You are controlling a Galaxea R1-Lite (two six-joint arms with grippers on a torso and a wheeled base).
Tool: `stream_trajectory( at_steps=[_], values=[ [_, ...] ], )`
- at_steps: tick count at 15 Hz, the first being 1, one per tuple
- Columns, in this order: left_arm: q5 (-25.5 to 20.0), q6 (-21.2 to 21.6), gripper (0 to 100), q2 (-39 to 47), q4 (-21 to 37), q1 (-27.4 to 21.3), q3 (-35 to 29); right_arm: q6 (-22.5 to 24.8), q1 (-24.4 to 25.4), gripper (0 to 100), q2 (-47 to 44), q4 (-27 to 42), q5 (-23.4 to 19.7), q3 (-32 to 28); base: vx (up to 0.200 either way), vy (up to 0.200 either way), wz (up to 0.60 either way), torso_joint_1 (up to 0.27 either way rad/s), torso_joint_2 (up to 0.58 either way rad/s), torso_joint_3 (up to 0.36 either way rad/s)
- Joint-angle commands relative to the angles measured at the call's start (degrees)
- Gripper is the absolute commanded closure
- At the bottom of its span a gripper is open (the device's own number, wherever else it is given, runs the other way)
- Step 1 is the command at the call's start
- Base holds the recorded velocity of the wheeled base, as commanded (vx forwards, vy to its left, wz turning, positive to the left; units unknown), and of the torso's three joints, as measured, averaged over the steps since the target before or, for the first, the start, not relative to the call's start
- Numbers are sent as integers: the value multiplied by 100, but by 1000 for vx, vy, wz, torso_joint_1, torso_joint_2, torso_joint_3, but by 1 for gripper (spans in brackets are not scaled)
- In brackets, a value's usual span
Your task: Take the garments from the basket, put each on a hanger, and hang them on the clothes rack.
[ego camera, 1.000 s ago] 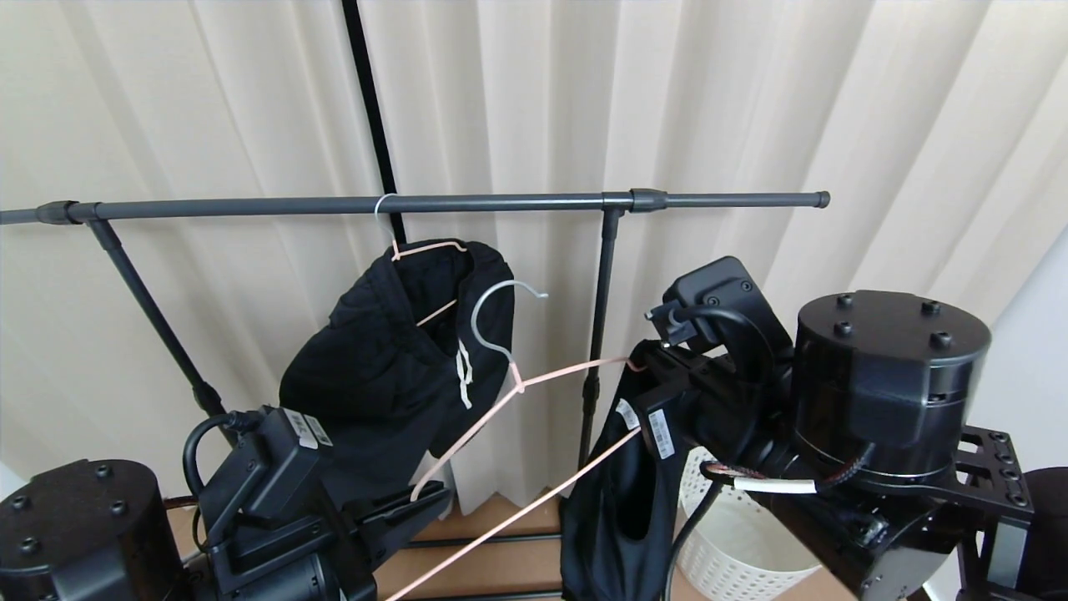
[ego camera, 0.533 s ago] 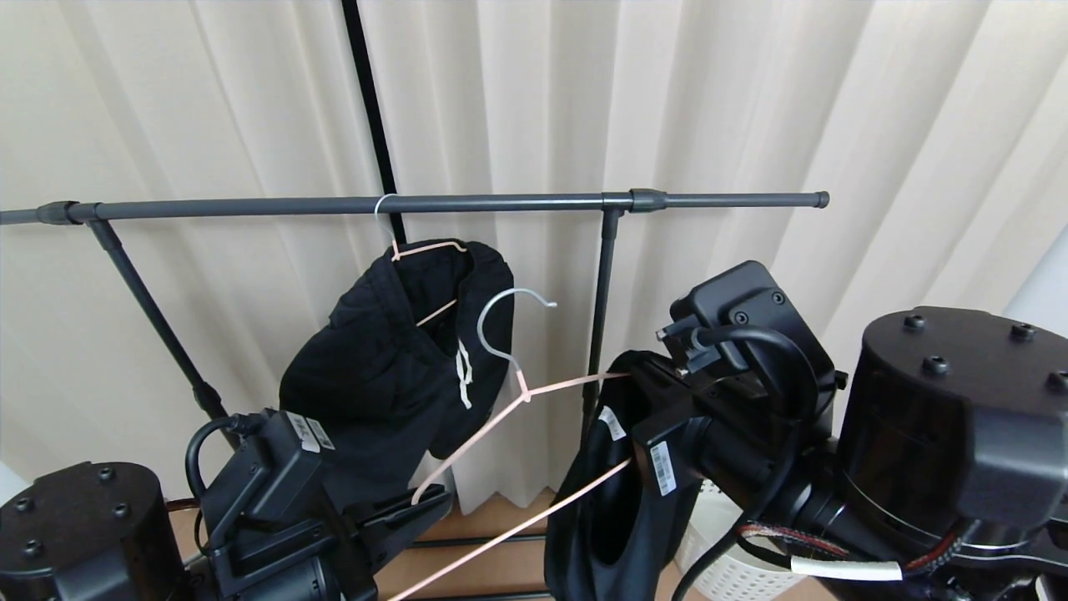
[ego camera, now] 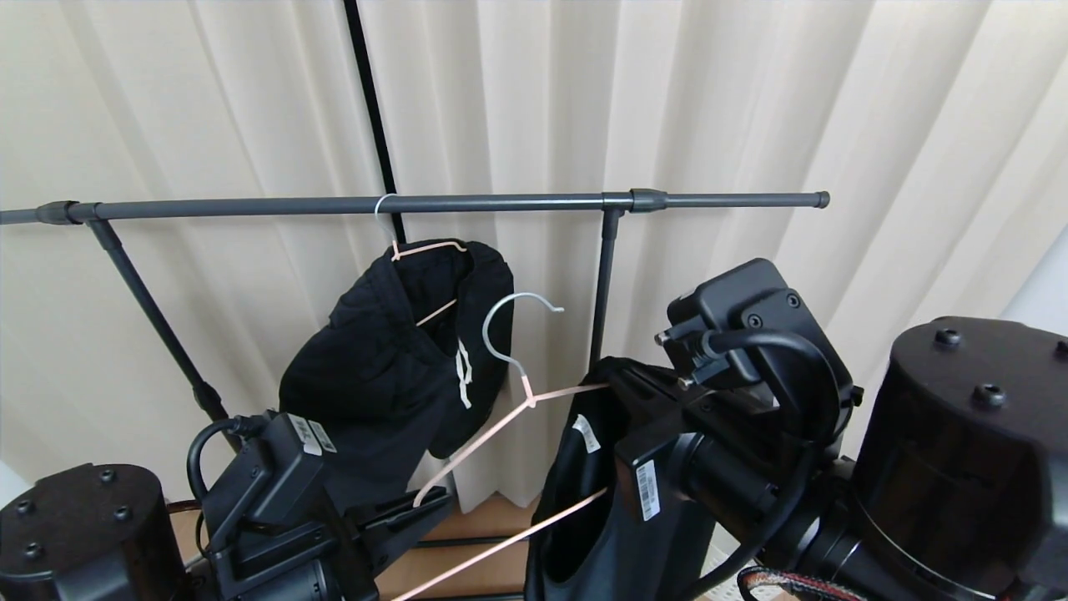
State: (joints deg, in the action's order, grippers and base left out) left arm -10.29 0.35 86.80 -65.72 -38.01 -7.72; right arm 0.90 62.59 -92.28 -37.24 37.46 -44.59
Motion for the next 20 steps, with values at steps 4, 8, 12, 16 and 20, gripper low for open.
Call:
stream_trajectory(
  at_steps=[4, 8, 12, 16, 20],
  values=[
    [-35, 105, 100, -321, 24, 241, 69, 24, -871, 100, 35, -20, -266, -173, 0, 0, 0, 0, 0, 0],
    [-43, 158, 100, -356, 15, 356, 60, 24, -1187, 100, 26, -20, -336, -225, 0, 0, 0, 0, 0, 0],
    [-35, 140, 100, -497, 7, 531, -2, 33, -1337, 100, -35, -20, -362, -252, 0, 0, 0, 0, 0, 0],
    [-8, 114, 100, -480, 7, 786, -169, 42, -1354, 100, -53, -11, -345, -234, 0, 0, 0, 0, 0, 0],
    [264, 132, 100, -313, 15, 813, -274, 42, -1117, 100, -53, -11, -310, -164, 0, 0, 0, 0, 0, 0]
  ],
)
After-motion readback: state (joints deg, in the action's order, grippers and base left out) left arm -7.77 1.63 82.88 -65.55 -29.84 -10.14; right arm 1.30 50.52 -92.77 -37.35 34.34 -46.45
